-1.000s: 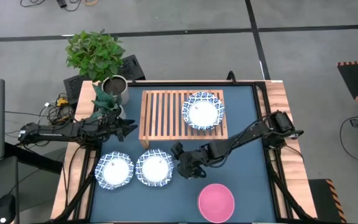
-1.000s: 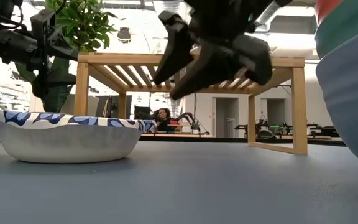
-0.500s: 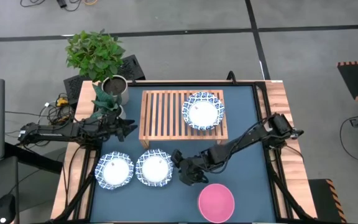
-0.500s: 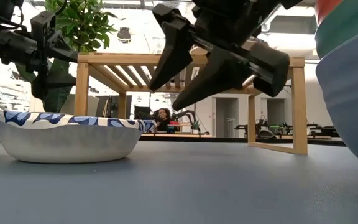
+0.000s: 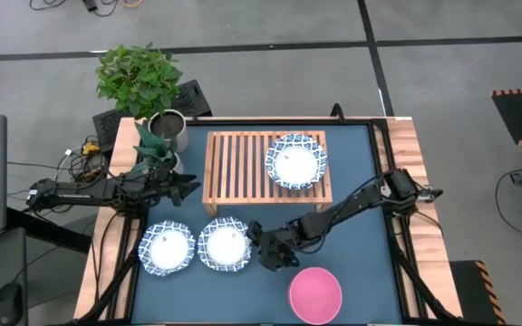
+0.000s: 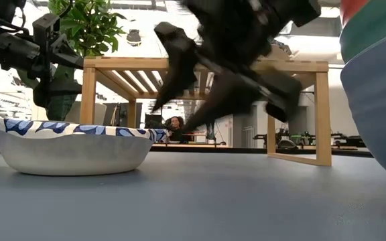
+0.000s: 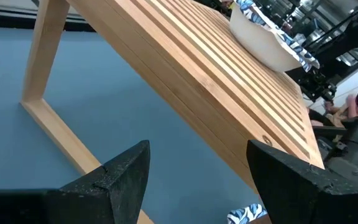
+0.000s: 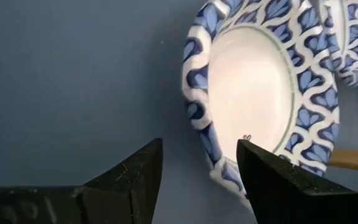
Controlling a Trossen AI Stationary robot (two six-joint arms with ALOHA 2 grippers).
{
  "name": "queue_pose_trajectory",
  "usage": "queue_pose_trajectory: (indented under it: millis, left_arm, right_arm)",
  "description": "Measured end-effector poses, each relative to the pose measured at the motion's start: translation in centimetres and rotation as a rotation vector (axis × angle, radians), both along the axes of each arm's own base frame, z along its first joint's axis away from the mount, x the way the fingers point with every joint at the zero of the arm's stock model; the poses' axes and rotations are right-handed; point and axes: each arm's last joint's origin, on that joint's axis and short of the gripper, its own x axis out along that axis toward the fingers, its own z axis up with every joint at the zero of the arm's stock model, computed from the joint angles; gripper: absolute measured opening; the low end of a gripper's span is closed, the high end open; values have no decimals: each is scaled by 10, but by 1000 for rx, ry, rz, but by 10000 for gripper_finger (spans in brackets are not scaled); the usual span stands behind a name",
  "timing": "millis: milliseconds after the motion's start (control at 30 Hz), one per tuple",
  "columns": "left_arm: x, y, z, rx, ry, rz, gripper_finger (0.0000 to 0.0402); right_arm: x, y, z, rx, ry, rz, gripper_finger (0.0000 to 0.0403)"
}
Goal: Place and stack bowls onto a shelf
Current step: Stack the white patterned bowl on top of the white patterned bowls on the shelf
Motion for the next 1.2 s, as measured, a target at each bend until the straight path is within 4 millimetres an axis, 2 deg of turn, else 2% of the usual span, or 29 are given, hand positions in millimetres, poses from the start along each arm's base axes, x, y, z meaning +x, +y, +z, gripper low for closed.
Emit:
queue_pose_trajectory:
  millis: [100,300,533,667,1067,1200]
  left_arm:
    - [0,0,0,7,3,-1,253]
    - [0,0,0,2,0,-1,253]
    - [0,0,0,1,0,-3,253]
    - [0,0,0,1,0,-3,253]
    - [0,0,0,0,0,-4,253]
    - [0,0,0,0,0,-4,253]
  right_arm:
    - [7,2,1,6,-35,19,230]
    - [15,2,-9,1,-5,16,222]
    - [18,0,-11,2,43,9,204]
    - [19,0,-10,13,43,-6,171]
    - [17,-1,-9,16,58,-38,31]
    - [13,-1,2,41,58,-62,20]
